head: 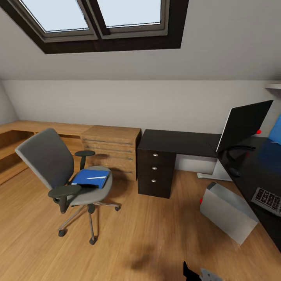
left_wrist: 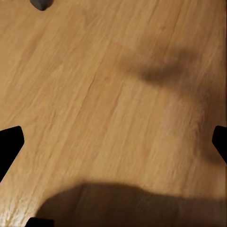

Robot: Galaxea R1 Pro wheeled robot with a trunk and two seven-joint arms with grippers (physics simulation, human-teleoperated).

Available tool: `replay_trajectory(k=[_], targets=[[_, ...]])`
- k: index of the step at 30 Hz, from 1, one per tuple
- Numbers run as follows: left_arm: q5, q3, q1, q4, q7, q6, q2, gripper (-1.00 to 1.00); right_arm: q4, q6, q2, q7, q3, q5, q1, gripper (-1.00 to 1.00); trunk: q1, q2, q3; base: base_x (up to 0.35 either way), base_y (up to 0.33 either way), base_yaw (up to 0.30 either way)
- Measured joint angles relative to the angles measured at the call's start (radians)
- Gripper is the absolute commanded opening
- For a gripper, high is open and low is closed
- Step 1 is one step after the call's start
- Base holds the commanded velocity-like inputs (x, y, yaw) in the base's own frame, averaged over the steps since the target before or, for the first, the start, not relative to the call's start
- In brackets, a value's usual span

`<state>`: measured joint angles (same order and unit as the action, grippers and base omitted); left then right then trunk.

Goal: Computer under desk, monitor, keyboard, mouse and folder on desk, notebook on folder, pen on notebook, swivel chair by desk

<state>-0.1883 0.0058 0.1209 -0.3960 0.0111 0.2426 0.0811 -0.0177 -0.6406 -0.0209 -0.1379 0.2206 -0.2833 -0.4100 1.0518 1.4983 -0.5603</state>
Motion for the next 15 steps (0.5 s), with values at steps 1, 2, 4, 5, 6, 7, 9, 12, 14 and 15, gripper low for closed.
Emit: replay_trajectory(k=[1, 2, 4, 5, 6, 7, 9, 12, 14, 15], targets=[[0.000, 0.000, 0.000, 0.000, 0.000, 0.000, 0.000, 1.00, 0.000, 0.000, -0.001, 0.000, 0.000, 0.000, 0.000, 1.00, 0.000, 0.000, 0.000, -0.011, 0.010, -0.275], [0.000, 0.000, 0.000, 0.000, 0.000, 0.000, 0.000, 1.00, 0.001, 0.000, -0.002, 0.000, 0.000, 0.000, 0.000, 1.00, 0.000, 0.000, 0.000, -0.009, 0.008, -0.274], [0.000, 0.000, 0.000, 0.000, 0.000, 0.000, 0.000, 1.00, 0.001, 0.000, -0.002, 0.001, 0.000, 0.000, 0.000, 1.00, 0.000, 0.000, 0.001, -0.006, 0.006, -0.273], [0.000, 0.000, 0.000, 0.000, 0.000, 0.000, 0.000, 1.00, 0.001, 0.000, -0.002, 0.001, 0.000, 0.000, 0.000, 1.00, 0.000, 0.000, 0.001, -0.005, 0.004, -0.273], [0.000, 0.000, 0.000, 0.000, 0.000, 0.000, 0.000, 1.00, 0.001, 0.000, -0.002, 0.001, 0.001, 0.000, 0.000, 1.00, 0.000, 0.000, 0.001, -0.004, 0.003, -0.272], [0.000, 0.000, 0.000, 0.000, 0.000, 0.000, 0.000, 1.00, 0.001, -0.001, -0.002, 0.001, 0.000, 0.000, 0.000, 1.00, 0.000, 0.000, 0.001, -0.003, 0.003, -0.271], [0.000, 0.000, 0.000, 0.000, 0.000, 0.000, 0.000, 1.00, 0.001, -0.001, -0.003, 0.001, 0.000, 0.001, 0.000, 1.00, 0.000, 0.000, 0.002, -0.002, 0.002, -0.259], [0.000, 0.000, 0.000, 0.000, 0.000, 0.000, 0.000, 1.00, 0.001, -0.001, -0.003, 0.001, 0.000, 0.000, 0.000, 1.00, 0.000, 0.000, 0.003, -0.001, 0.001, -0.229], [0.000, 0.000, 0.000, 0.000, 0.000, 0.000, 0.000, 1.00, 0.001, 0.000, -0.003, 0.001, -0.001, 0.000, 0.000, 1.00, 0.000, 0.000, 0.003, 0.000, 0.000, -0.137], [0.000, 0.000, 0.000, 0.000, 0.000, 0.000, 0.000, 1.00, 0.001, 0.000, -0.003, 0.001, 0.000, 0.000, 0.000, 1.00, 0.000, 0.000, 0.004, 0.000, 0.000, -0.078]])
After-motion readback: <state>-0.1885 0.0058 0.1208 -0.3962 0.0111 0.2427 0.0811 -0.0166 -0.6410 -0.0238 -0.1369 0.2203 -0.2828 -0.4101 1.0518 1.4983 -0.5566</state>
